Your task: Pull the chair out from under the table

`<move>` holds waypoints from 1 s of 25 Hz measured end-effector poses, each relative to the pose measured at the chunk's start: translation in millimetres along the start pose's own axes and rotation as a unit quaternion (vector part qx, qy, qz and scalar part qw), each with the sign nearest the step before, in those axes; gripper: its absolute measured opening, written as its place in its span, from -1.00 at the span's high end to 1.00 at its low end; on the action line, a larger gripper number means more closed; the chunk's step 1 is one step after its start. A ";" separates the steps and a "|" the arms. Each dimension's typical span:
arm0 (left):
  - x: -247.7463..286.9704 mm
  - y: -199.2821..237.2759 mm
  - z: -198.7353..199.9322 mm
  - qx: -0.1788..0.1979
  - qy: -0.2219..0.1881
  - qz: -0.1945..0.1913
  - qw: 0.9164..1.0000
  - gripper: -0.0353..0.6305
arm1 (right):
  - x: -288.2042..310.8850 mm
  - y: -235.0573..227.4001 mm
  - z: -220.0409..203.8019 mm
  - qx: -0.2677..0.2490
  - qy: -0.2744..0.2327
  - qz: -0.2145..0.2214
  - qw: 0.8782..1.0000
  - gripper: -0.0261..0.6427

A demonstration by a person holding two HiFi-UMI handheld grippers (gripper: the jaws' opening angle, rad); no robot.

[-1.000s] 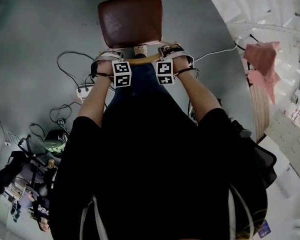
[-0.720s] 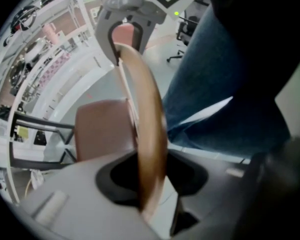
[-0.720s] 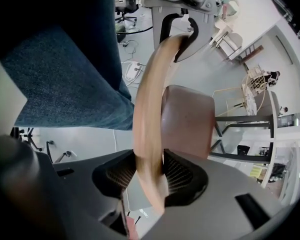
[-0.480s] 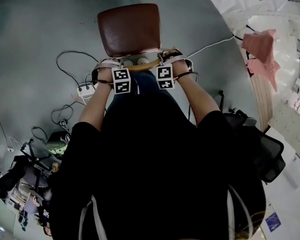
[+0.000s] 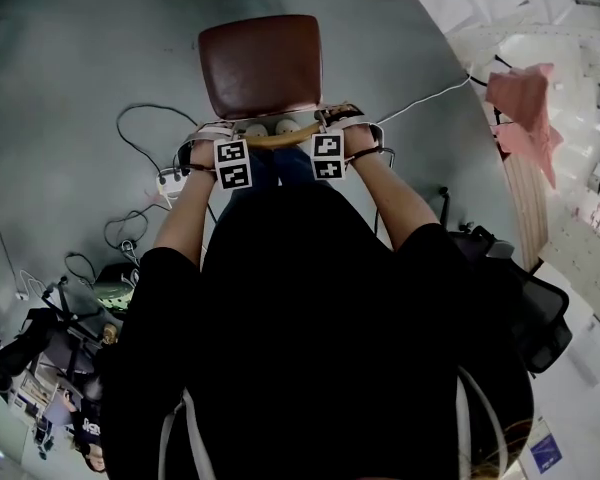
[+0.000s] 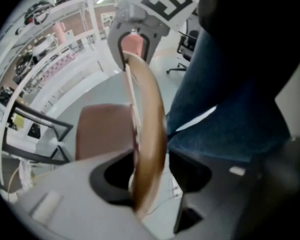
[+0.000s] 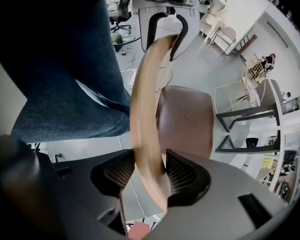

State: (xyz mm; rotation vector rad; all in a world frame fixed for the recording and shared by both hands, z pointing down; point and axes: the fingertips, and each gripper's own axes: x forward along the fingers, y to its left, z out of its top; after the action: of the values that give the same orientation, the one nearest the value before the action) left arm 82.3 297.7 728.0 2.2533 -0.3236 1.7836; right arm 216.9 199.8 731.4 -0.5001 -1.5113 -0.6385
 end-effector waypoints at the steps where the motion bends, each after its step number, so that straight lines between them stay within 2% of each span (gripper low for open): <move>1: -3.8 2.6 0.2 -0.013 -0.008 0.000 1.000 0.23 | -2.8 -0.7 -1.1 0.001 -0.003 0.002 1.000 0.39; 5: -31.7 8.4 4.3 -0.054 -0.048 -0.011 0.997 0.33 | -26.4 -7.5 -6.3 0.005 -0.029 0.004 1.000 0.40; 8: -63.1 14.3 5.9 -0.076 -0.078 0.004 0.994 0.48 | -52.9 -19.5 -15.4 0.036 -0.050 -0.011 0.998 0.45; 11: -94.9 30.4 4.9 -0.107 -0.099 0.048 0.988 0.66 | -79.5 -41.4 -26.8 0.078 -0.063 -0.050 0.994 0.74; 13: -116.3 45.8 5.2 -0.126 -0.106 0.088 0.982 0.80 | -98.6 -60.5 -32.8 0.104 -0.072 -0.086 0.988 0.81; 16: -153.5 75.3 6.8 -0.135 -0.110 0.168 0.970 0.87 | -133.0 -92.7 -35.5 0.139 -0.090 -0.148 0.975 0.84; 19: -200.2 101.7 15.5 -0.136 -0.126 0.252 0.950 0.87 | -176.9 -125.6 -35.4 0.172 -0.114 -0.226 0.952 0.85; 21: -238.3 114.5 26.6 -0.138 -0.151 0.302 0.931 0.87 | -214.5 -146.3 -34.0 0.205 -0.141 -0.279 0.927 0.86; 23: -283.1 125.6 40.9 -0.141 -0.187 0.352 0.906 0.87 | -259.8 -166.2 -33.5 0.247 -0.180 -0.334 0.892 0.86; 25: -334.1 136.2 55.4 -0.153 -0.233 0.407 0.870 0.87 | -310.6 -183.7 -34.7 0.293 -0.229 -0.384 0.845 0.85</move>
State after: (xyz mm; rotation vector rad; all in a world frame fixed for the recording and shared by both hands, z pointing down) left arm 13.4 157.2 398.1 2.4339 -1.7301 1.2526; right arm 135.7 63.2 405.6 0.5089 -2.2727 -0.6277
